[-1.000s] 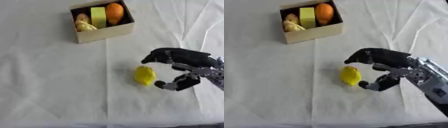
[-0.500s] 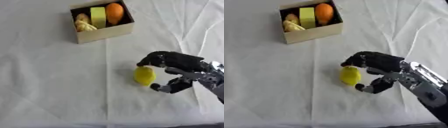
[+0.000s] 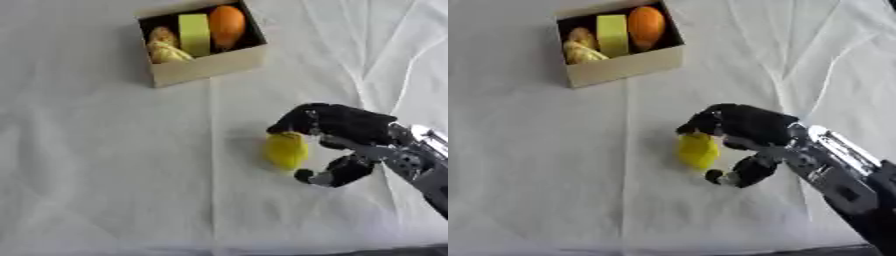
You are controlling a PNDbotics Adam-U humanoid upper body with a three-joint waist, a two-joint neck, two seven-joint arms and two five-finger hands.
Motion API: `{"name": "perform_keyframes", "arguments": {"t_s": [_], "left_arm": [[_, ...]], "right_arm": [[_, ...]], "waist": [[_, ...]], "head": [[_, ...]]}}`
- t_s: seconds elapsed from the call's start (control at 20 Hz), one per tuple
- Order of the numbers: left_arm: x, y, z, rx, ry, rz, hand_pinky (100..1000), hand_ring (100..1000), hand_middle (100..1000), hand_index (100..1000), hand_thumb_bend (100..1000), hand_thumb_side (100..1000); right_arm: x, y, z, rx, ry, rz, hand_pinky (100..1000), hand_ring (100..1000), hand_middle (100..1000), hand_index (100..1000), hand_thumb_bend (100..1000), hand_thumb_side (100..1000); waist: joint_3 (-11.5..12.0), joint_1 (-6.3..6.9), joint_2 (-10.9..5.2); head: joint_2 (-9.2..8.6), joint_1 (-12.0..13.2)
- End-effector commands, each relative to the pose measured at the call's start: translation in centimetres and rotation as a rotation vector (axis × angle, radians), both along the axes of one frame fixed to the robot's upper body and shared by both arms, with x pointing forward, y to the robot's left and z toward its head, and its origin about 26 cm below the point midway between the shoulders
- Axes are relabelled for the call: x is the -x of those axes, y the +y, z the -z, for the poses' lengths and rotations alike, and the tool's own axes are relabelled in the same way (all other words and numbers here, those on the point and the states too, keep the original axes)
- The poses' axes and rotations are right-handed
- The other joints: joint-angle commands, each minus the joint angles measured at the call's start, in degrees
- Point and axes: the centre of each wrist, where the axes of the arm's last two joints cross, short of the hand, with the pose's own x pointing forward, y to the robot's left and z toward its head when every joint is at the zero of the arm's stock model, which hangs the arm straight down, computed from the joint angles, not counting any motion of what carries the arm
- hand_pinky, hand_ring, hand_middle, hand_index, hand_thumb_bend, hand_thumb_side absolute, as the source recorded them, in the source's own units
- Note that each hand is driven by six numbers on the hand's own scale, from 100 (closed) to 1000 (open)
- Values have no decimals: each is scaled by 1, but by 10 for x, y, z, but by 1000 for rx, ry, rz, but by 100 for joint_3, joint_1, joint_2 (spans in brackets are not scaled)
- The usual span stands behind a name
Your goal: Pick up objects on the table and place them in the box.
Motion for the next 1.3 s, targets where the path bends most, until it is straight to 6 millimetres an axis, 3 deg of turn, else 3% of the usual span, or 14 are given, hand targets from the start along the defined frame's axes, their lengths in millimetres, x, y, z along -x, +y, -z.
{"name": "perform_keyframes", "arguments": {"t_s": [0.05, 0.5, 0.9, 1.0, 1.1, 1.3], "left_arm": [[3, 1, -7, -4, -26, 2, 800, 751, 597, 846, 100, 599], [4, 1, -6, 2, -26, 7, 811, 751, 595, 844, 100, 596], [3, 1, -5, 2, -22, 16, 814, 749, 590, 841, 100, 595], [3, 0, -5, 2, -22, 21, 815, 749, 590, 841, 100, 595], [3, 0, -5, 2, -21, 24, 815, 748, 588, 841, 100, 594], [3, 0, -5, 3, -22, 27, 814, 746, 587, 841, 100, 593]], "right_arm": [[0, 1, -8, 17, -25, 11, 888, 818, 777, 919, 379, 100], [0, 0, -8, -18, 10, 46, 849, 738, 705, 850, 288, 100], [-1, 1, -11, -38, -9, 68, 800, 652, 632, 784, 293, 100], [-1, 2, -11, -51, -14, 74, 775, 619, 615, 771, 143, 100], [-1, 2, -11, -81, -20, 78, 766, 605, 609, 762, 100, 100], [-1, 1, -12, -141, -17, 75, 768, 598, 622, 730, 100, 100]], "waist": [[25, 25, -13], [89, 44, 43], [109, 58, 75], [114, 62, 78], [118, 67, 79], [115, 69, 64]], "head": [[22, -36], [22, -83], [22, -117], [22, -121], [22, -121], [22, -114]]}}
